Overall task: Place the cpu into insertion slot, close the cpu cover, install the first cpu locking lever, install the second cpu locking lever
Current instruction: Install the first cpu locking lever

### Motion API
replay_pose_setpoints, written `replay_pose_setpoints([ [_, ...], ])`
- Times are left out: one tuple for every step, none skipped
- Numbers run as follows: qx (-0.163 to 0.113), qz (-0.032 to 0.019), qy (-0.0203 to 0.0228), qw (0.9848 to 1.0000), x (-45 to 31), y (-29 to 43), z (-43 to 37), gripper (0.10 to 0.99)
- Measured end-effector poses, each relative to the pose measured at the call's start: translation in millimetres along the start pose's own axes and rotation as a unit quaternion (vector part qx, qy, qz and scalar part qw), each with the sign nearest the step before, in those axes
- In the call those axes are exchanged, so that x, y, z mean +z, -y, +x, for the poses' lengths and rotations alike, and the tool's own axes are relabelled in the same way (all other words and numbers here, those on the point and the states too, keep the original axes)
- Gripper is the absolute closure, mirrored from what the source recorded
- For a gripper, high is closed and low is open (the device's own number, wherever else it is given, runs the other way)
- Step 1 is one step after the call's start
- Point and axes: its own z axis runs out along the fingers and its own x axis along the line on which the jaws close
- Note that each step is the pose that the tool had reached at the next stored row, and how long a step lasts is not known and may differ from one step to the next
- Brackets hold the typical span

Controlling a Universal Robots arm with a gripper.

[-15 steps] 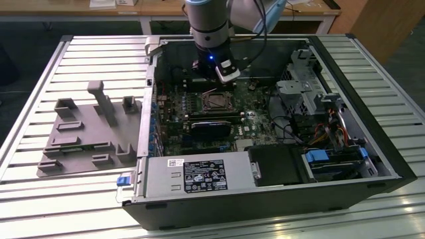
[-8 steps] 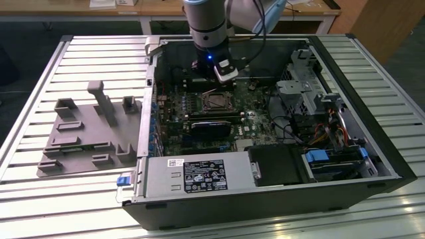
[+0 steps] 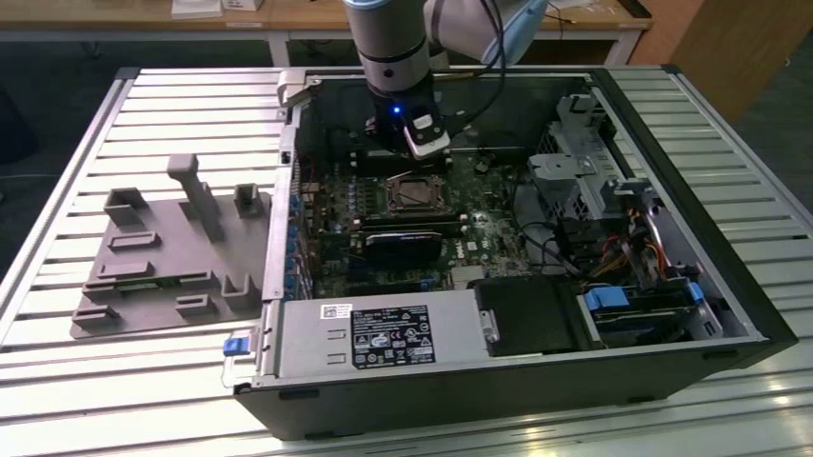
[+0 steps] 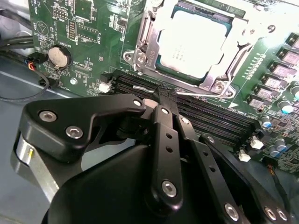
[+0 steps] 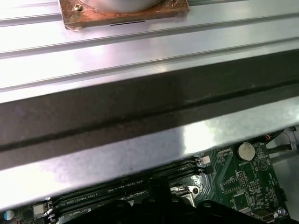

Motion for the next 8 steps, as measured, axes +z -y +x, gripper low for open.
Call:
replay_pose_setpoints([
  [0.001,0.0004,0.0005,1.0,0.3,-0.3,0.3,0.984],
  [0.002,0.0009,0.001,1.0,0.6,-0.7,0.6,0.984],
  [0.003,0.0014,0.0015,1.0,1.0,-1.0,0.8,0.984],
  [0.004,0.002,0.002,1.0,1.3,-1.4,1.0,0.984],
  [0.006,0.0025,0.0026,1.0,1.6,-1.5,1.2,0.984],
  [0.009,0.0032,0.0033,1.0,1.8,-1.6,1.4,0.984],
  [0.011,0.0039,0.004,0.9999,2.0,-1.8,1.5,0.984],
  [0.014,0.0046,0.0047,0.9999,2.2,-1.9,1.6,0.984],
])
